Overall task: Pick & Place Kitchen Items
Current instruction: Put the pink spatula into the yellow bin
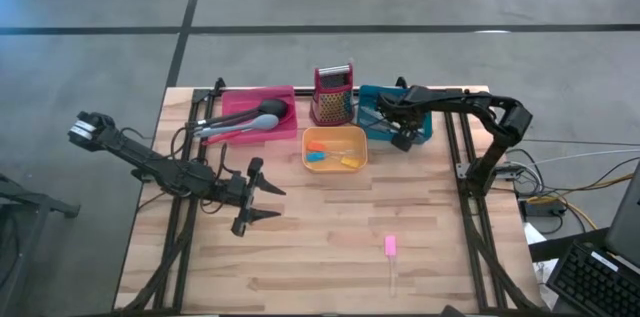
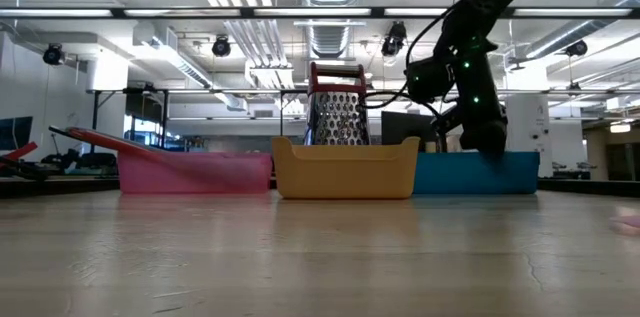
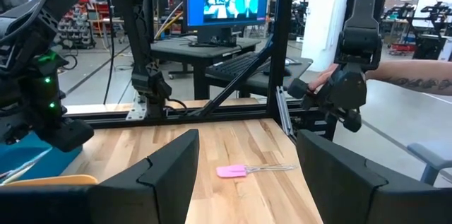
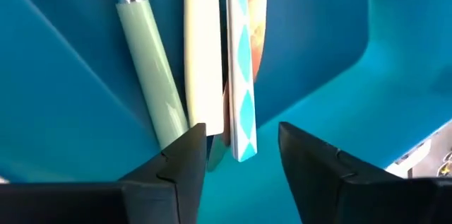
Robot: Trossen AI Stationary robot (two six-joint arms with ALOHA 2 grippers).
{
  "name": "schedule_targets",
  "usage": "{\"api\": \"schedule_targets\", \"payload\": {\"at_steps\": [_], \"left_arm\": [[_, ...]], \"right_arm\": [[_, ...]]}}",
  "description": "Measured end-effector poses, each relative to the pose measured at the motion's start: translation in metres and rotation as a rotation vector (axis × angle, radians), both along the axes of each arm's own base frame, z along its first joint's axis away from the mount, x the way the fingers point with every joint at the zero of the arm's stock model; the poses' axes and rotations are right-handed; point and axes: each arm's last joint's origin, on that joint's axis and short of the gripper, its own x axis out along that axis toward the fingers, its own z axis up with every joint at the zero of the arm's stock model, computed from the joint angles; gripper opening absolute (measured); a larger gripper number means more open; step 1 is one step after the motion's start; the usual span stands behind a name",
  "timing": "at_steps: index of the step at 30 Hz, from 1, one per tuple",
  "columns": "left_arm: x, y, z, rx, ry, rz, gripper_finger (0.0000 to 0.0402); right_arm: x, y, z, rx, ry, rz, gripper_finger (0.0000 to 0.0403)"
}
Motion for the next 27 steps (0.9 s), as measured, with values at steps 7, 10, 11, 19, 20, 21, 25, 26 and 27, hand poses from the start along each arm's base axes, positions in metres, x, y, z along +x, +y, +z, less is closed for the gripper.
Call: {"api": "schedule_targets", "payload": {"at_steps": [7, 10, 11, 19, 20, 21, 25, 26, 27], "left_arm": [[0.000, 0.000, 0.000, 0.018, -0.004, 0.001, 0.0243], [0.000, 0.000, 0.000, 0.019, -0.004, 0.002, 0.0243], [0.000, 0.000, 0.000, 0.019, -0.004, 0.001, 0.0243], [0.000, 0.000, 0.001, 0.028, -0.013, 0.004, 0.0243], [0.000, 0.000, 0.001, 0.030, -0.013, 0.004, 0.0243], [0.000, 0.000, 0.001, 0.030, -0.013, 0.004, 0.0243], [0.000, 0.000, 0.001, 0.030, -0.013, 0.004, 0.0243], [0.000, 0.000, 0.001, 0.030, -0.013, 0.004, 0.0243], [0.000, 0.000, 0.001, 0.030, -0.013, 0.004, 0.0243]], "right_arm": [[0.007, 0.003, 0.025, -0.053, -0.075, 0.025, 0.0179], [0.008, 0.008, 0.045, -0.077, -0.111, 0.038, 0.0168], [0.008, 0.011, 0.054, -0.087, -0.125, 0.037, 0.0164], [0.007, 0.055, 0.120, -0.122, -0.221, 0.013, 0.0140], [0.007, 0.063, 0.127, -0.124, -0.232, 0.009, 0.0140], [0.007, 0.072, 0.134, -0.126, -0.246, 0.007, 0.0140], [0.010, 0.111, 0.156, -0.129, -0.330, 0.015, 0.0153], [0.011, 0.122, 0.160, -0.124, -0.356, 0.021, 0.0158], [0.012, 0.133, 0.163, -0.115, -0.388, 0.023, 0.0164]]}}
